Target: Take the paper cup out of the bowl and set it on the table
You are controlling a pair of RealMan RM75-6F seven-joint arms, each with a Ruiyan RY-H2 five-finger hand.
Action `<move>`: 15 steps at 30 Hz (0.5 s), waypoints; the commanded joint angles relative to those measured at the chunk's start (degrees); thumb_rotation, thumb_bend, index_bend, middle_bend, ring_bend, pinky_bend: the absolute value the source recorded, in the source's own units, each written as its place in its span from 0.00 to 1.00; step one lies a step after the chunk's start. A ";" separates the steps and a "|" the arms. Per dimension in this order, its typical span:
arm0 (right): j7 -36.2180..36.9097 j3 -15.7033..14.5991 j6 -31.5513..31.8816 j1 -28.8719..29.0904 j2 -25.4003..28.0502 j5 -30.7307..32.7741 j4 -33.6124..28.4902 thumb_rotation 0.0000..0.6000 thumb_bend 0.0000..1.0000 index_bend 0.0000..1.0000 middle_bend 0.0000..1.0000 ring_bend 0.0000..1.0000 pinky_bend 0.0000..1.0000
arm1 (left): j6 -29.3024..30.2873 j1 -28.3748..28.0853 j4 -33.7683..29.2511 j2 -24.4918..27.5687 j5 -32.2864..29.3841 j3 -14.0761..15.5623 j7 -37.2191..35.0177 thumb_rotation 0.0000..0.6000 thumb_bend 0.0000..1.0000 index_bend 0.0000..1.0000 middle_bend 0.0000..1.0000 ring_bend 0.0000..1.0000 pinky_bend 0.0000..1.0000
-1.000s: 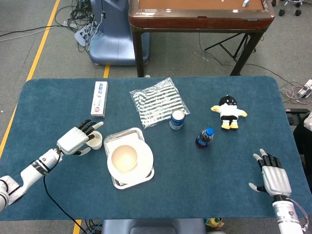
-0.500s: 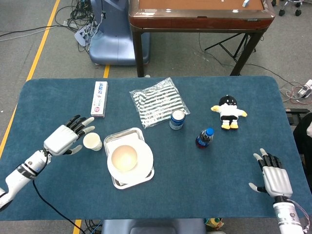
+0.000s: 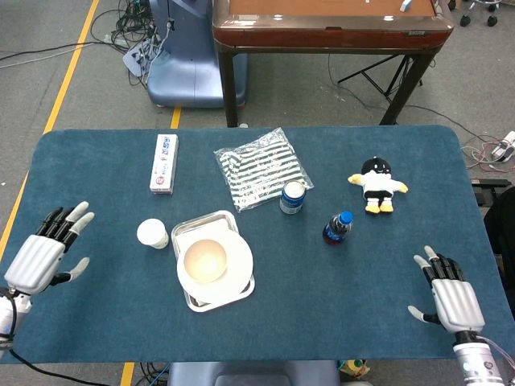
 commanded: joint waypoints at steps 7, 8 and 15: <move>-0.27 -1.43 0.99 -0.86 0.10 -3.34 -0.35 1.00 0.22 0.00 0.00 0.00 0.00 | 3.02 4.90 -0.06 -3.09 -3.09 -2.59 -2.01 1.00 0.32 0.00 0.00 0.00 0.00; -0.26 -1.47 1.33 -1.04 0.10 -3.69 -0.39 1.00 0.22 0.00 0.00 0.00 0.00 | 3.09 5.34 0.47 -3.41 -3.01 -2.63 -3.18 1.00 0.32 0.00 0.00 0.00 0.00; -1.02 -1.33 1.65 -1.36 -0.23 -4.14 -0.39 1.00 0.22 0.00 0.00 0.00 0.00 | 5.50 6.80 2.09 -3.87 -1.27 -4.04 -5.80 1.00 0.32 0.00 0.00 0.00 0.00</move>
